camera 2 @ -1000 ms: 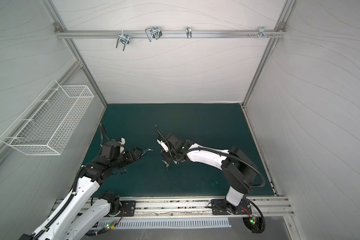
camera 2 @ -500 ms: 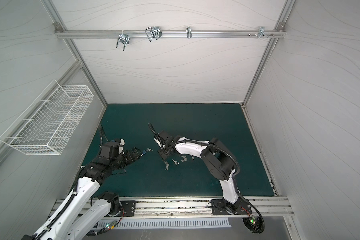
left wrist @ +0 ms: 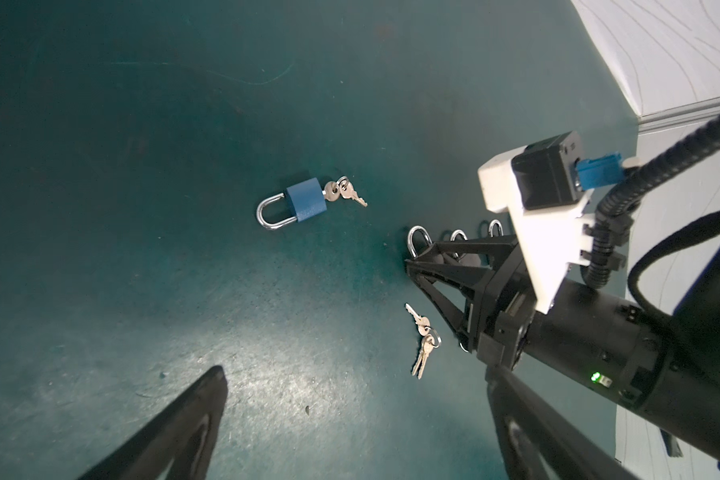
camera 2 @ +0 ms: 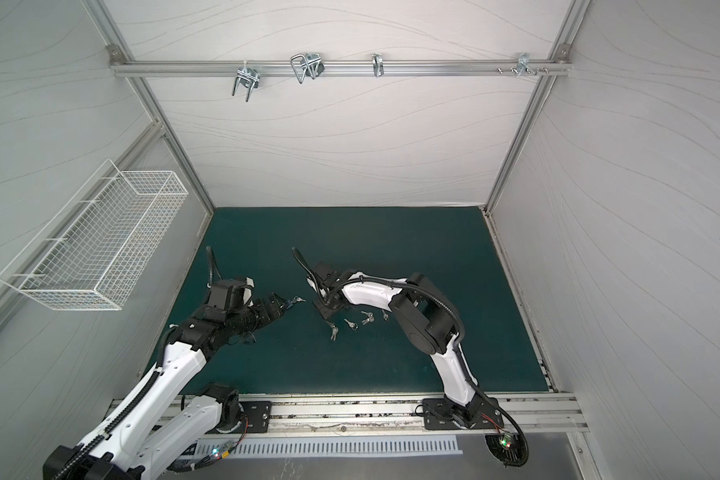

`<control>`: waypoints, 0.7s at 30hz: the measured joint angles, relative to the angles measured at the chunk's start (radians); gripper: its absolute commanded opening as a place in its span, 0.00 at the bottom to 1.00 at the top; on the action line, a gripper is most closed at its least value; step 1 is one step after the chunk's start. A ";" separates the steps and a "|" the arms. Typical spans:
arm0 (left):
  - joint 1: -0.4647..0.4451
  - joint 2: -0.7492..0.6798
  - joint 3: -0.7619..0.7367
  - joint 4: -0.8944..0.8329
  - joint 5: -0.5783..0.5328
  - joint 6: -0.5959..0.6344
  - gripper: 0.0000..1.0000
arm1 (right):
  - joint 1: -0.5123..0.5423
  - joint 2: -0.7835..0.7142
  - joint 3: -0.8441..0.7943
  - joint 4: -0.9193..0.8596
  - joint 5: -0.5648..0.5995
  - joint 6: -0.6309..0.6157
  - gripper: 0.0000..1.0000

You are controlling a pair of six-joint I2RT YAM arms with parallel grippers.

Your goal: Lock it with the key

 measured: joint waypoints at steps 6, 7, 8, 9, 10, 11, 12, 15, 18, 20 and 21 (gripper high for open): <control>0.001 0.001 0.000 -0.001 -0.006 0.004 0.98 | 0.000 0.001 0.002 -0.006 0.014 -0.007 0.34; 0.001 0.001 0.000 -0.002 -0.008 0.005 0.97 | 0.000 0.001 0.001 -0.006 0.014 -0.008 0.38; 0.002 0.001 0.000 -0.002 -0.009 0.005 0.97 | 0.000 0.001 0.001 -0.006 0.014 -0.009 0.40; 0.003 0.001 0.000 -0.002 -0.010 0.007 0.96 | 0.000 0.001 0.000 -0.006 0.013 -0.010 0.42; 0.006 0.001 0.000 -0.002 -0.011 0.009 0.96 | 0.000 0.001 0.000 -0.005 0.010 -0.011 0.45; 0.007 0.001 0.000 -0.003 -0.013 0.011 0.96 | 0.000 0.001 0.000 -0.005 0.008 -0.011 0.47; 0.008 0.001 0.000 -0.004 -0.016 0.012 0.95 | 0.000 0.001 0.001 -0.006 0.005 -0.011 0.48; 0.012 0.001 0.004 -0.013 -0.024 0.019 0.95 | 0.000 0.000 0.010 -0.017 -0.010 -0.014 0.53; 0.020 0.003 0.012 -0.022 -0.034 0.032 0.92 | -0.001 -0.014 0.013 -0.026 -0.031 -0.018 0.57; 0.023 0.022 0.026 -0.032 -0.044 0.047 0.89 | -0.001 -0.050 0.001 -0.022 -0.050 -0.020 0.57; 0.023 0.042 0.041 -0.039 -0.050 0.056 0.88 | -0.001 -0.082 -0.016 -0.015 -0.061 -0.024 0.58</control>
